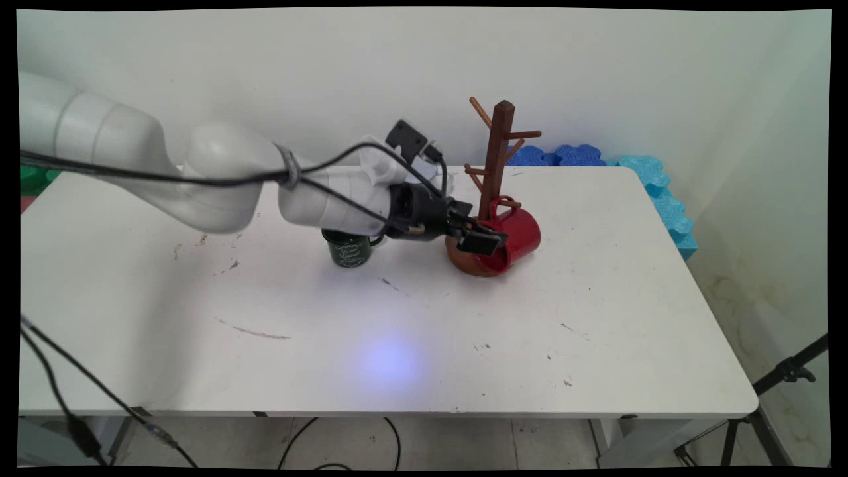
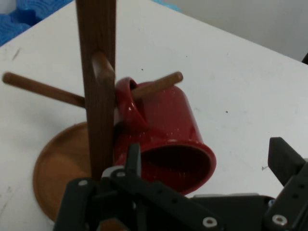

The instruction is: Pick up the red mug from the rack

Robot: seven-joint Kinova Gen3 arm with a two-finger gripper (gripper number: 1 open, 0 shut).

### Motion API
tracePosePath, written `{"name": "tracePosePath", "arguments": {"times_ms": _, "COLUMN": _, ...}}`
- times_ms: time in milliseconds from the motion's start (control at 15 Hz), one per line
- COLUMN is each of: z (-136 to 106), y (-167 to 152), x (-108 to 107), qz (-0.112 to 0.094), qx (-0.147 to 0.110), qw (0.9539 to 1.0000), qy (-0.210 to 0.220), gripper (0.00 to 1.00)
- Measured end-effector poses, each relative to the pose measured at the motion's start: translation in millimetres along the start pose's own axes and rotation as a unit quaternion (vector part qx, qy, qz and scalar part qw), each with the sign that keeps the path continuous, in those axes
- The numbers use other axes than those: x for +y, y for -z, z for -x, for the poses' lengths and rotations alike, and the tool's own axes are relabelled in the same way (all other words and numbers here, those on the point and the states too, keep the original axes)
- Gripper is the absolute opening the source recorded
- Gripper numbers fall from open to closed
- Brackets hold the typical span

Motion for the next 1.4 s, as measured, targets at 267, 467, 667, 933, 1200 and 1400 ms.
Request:
{"name": "tracePosePath", "arguments": {"times_ms": 267, "z": 17.1, "y": -9.1, "x": 10.2, "qz": 0.006, "qx": 0.018, "qw": 0.9998, "qy": 0.004, "gripper": 1.0}}
{"name": "tracePosePath", "arguments": {"times_ms": 467, "z": 27.2, "y": -12.3, "x": 17.2, "qz": 0.012, "qx": 0.027, "qw": 0.9995, "qy": 0.002, "gripper": 1.0}}
{"name": "tracePosePath", "arguments": {"times_ms": 667, "z": 39.2, "y": -15.5, "x": 19.0, "qz": 0.012, "qx": 0.029, "qw": 0.9995, "qy": 0.001, "gripper": 1.0}}
{"name": "tracePosePath", "arguments": {"times_ms": 933, "z": 53.2, "y": -19.6, "x": 18.6, "qz": 0.005, "qx": 0.026, "qw": 0.9996, "qy": 0.002, "gripper": 1.0}}
{"name": "tracePosePath", "arguments": {"times_ms": 1200, "z": 64.9, "y": -26.0, "x": 20.2, "qz": 0.002, "qx": 0.032, "qw": 0.9994, "qy": 0.011, "gripper": 1.0}}
{"name": "tracePosePath", "arguments": {"times_ms": 1400, "z": 70.8, "y": -33.9, "x": 22.8, "qz": 0.003, "qx": 0.04, "qw": 0.999, "qy": 0.02, "gripper": 1.0}}
